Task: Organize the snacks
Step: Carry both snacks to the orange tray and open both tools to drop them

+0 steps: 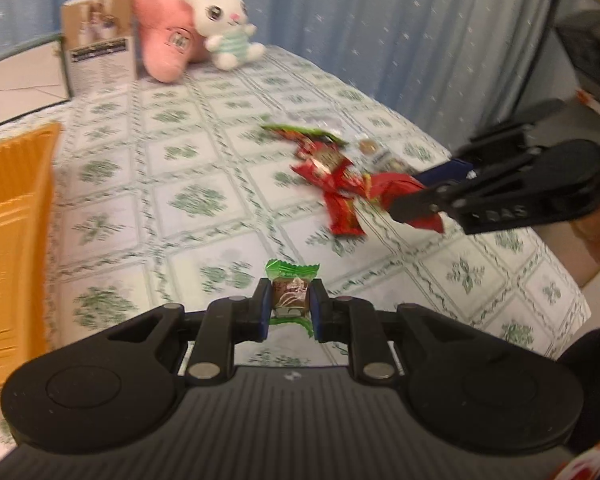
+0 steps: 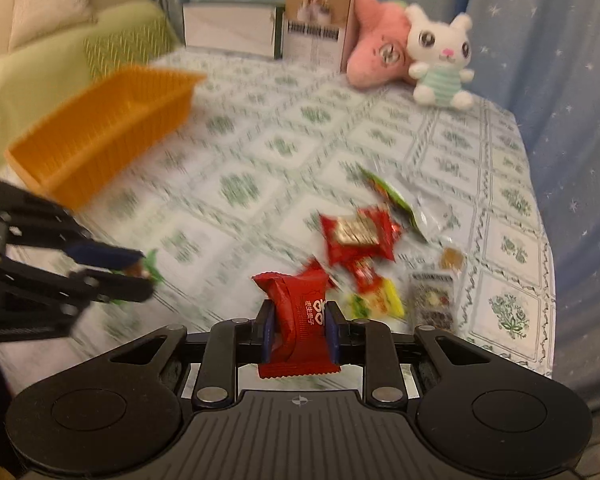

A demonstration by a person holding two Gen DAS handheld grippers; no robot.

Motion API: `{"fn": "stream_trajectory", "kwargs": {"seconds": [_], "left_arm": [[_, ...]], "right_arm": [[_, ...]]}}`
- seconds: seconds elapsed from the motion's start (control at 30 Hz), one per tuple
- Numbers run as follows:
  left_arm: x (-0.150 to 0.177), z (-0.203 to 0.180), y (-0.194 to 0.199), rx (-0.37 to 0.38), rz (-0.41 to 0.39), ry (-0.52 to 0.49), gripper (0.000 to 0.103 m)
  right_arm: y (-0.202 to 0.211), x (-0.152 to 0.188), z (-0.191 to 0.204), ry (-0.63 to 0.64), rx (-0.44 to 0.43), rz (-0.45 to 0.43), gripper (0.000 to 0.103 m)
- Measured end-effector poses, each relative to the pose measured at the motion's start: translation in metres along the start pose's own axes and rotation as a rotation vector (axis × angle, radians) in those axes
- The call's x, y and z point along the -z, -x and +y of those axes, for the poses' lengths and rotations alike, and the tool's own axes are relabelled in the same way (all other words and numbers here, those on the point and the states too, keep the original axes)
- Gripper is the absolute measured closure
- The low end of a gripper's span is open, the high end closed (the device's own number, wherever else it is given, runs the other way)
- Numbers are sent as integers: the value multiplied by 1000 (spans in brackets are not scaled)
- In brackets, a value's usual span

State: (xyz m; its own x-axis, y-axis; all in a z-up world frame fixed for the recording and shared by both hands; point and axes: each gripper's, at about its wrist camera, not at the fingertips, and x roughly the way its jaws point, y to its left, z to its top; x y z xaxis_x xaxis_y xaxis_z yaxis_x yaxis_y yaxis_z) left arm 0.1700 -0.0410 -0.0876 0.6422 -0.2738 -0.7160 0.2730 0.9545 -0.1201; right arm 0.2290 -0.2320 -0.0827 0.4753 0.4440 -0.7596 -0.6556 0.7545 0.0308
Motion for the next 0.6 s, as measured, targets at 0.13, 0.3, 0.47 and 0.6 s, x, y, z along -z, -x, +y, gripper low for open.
{"fn": "stream_trajectory", "kwargs": {"seconds": [0.13, 0.3, 0.47, 0.6], "left_arm": [[-9, 21, 31, -46, -39, 40, 85], [-19, 62, 75, -126, -72, 72, 85], [-23, 116, 109, -197, -50, 85, 85], [-19, 158, 118, -251, -24, 96, 85]], "right_arm": [[22, -20, 33, -48, -32, -69, 77], [23, -55, 84, -56, -87, -143, 77], [6, -91, 129, -81, -151, -174, 77], [-18, -113, 162, -70, -181, -160, 77]]}}
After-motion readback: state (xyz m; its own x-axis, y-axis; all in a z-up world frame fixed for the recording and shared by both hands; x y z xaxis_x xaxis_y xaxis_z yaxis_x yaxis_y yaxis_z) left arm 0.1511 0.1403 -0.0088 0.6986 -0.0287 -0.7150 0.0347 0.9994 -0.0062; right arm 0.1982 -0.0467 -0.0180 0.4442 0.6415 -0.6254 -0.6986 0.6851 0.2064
